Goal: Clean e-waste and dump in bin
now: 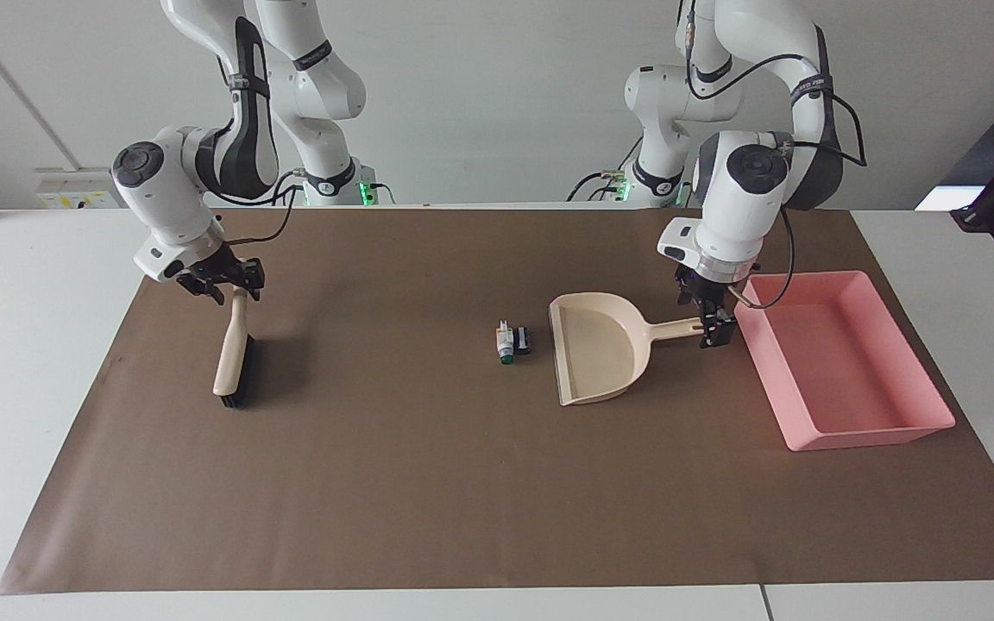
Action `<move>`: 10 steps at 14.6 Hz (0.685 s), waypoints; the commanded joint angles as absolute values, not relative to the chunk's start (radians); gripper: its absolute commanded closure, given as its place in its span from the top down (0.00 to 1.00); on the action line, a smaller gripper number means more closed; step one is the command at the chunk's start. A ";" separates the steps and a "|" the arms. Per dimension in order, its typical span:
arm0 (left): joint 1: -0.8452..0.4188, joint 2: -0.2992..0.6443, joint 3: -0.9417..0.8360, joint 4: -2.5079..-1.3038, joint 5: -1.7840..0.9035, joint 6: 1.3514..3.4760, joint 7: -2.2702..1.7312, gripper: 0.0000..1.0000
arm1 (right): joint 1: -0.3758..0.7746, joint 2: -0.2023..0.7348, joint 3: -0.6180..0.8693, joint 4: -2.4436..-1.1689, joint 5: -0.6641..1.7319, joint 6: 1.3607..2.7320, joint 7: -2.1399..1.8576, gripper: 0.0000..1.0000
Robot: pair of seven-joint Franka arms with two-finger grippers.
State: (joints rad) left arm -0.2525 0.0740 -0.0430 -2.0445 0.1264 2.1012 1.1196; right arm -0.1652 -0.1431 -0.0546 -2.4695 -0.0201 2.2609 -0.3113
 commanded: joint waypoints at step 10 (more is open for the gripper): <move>-0.314 0.095 -0.031 -2.166 0.179 2.195 1.017 0.97 | -0.112 -0.156 -0.026 -2.301 0.021 2.047 -0.154 0.00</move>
State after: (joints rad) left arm -0.2931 0.1011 -0.0431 -2.1479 0.1570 2.1671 1.0528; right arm -0.1498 -0.1448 -0.0416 -2.3698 0.0107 2.1259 -0.2389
